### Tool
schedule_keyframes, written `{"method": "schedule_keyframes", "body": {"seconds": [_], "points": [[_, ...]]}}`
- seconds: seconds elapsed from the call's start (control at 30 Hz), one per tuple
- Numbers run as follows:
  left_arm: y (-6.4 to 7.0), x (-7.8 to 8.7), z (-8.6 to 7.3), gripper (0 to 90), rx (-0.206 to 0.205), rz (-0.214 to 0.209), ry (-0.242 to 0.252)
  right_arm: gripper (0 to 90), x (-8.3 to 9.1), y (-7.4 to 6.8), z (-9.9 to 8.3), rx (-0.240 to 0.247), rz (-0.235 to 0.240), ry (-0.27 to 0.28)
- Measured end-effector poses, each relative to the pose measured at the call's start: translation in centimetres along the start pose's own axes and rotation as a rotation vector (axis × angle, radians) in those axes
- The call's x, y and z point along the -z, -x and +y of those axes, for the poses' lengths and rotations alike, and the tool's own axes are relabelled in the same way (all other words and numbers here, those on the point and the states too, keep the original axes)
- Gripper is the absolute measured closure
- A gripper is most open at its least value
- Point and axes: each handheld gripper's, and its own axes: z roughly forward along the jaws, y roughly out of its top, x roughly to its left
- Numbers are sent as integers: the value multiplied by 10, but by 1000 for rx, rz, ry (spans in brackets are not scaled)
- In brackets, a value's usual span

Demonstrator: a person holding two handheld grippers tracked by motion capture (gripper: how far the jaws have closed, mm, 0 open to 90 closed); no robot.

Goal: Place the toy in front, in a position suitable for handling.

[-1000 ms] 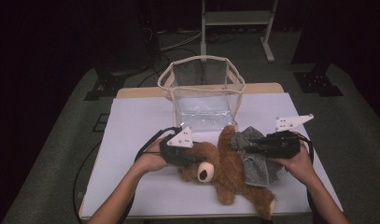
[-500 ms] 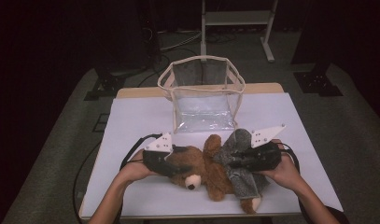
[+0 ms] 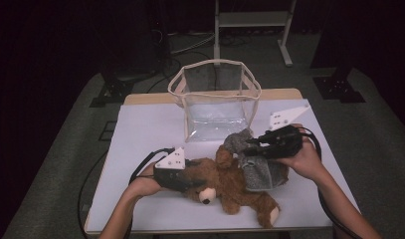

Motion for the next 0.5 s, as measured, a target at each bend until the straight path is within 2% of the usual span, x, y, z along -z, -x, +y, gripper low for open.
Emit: {"method": "schedule_keyframes", "body": {"seconds": [0.1,0.13,0.17,0.23,0.27,0.37,0.5], "points": [[3,1,1,445,-21,3,-7,708,-23,0,2,4,24,-68],[3,1,1,443,-21,3,-7,708,-23,0,2,4,24,-68],[4,1,1,439,-30,3,-13,708,-41,1,-4,-4,43,-120],[4,1,1,430,-32,-4,-15,707,-52,-1,-10,6,32,-179],[4,1,0,429,-31,-5,-11,707,-54,-2,-13,2,31,-185],[4,1,0,424,-24,-3,-6,706,-41,0,-17,-15,28,-153],[4,1,0,415,-23,-5,-6,706,-18,0,-32,-50,7,-148]]}}
